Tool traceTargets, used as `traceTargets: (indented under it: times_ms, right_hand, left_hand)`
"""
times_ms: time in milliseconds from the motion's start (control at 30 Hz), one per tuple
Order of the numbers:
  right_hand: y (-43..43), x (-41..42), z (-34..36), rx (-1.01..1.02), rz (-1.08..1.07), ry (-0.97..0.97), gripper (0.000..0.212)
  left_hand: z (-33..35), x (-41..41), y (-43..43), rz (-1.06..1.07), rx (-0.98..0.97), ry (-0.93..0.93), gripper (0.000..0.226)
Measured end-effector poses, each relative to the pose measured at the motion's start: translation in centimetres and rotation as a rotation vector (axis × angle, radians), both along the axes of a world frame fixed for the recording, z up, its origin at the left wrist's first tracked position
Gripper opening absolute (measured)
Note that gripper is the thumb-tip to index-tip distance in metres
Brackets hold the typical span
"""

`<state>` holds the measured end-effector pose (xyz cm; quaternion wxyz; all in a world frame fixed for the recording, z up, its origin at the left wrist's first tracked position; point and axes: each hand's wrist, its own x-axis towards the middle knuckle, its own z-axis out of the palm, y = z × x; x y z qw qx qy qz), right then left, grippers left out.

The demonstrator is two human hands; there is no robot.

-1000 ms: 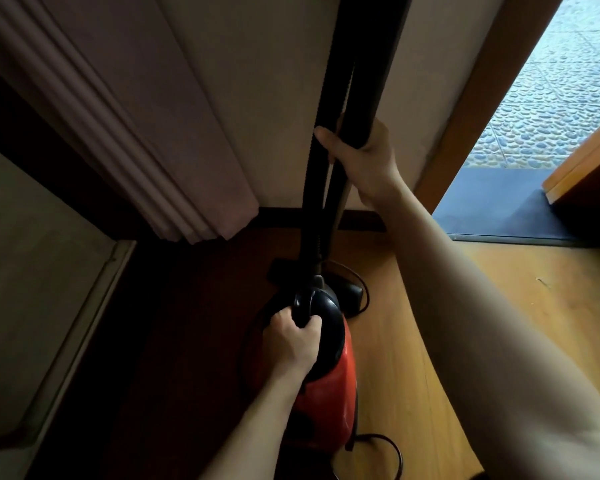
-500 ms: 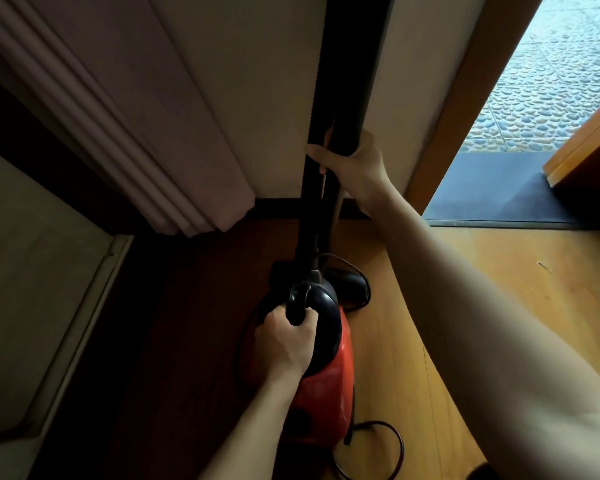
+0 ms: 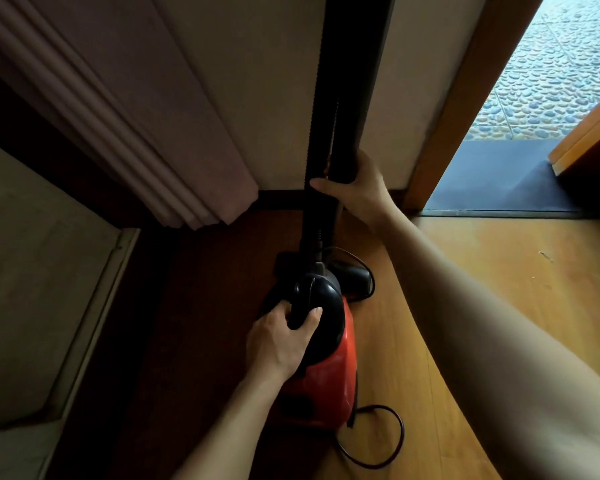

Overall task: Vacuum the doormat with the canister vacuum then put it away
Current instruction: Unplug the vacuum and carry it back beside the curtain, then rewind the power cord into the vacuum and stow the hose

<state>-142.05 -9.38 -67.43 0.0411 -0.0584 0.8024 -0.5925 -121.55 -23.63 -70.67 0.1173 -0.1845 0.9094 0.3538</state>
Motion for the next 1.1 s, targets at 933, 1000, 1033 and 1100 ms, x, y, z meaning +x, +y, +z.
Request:
traceTargets:
  times_ms: [933, 1000, 1033, 1100]
  right_hand:
    - [5.2, 21.9, -8.8, 0.538, 0.349, 0.336, 0.056]
    - [5.4, 23.0, -9.6, 0.547, 0.327, 0.312, 0.057]
    - [5.5, 23.3, -9.9, 0.545, 0.32, 0.305, 0.057]
    - [5.7, 23.3, -10.3, 0.541, 0.303, 0.303, 0.056]
  left_hand:
    - [-3.3, 10.4, -7.1, -0.496, 0.023, -0.184, 0.022]
    - [-3.6, 10.5, -7.3, -0.491, -0.018, -0.177, 0.023]
    - [-3.8, 10.2, -7.2, -0.456, -0.02, -0.151, 0.023]
    - [-3.8, 9.3, -6.9, -0.358, -0.027, -0.077, 0.022]
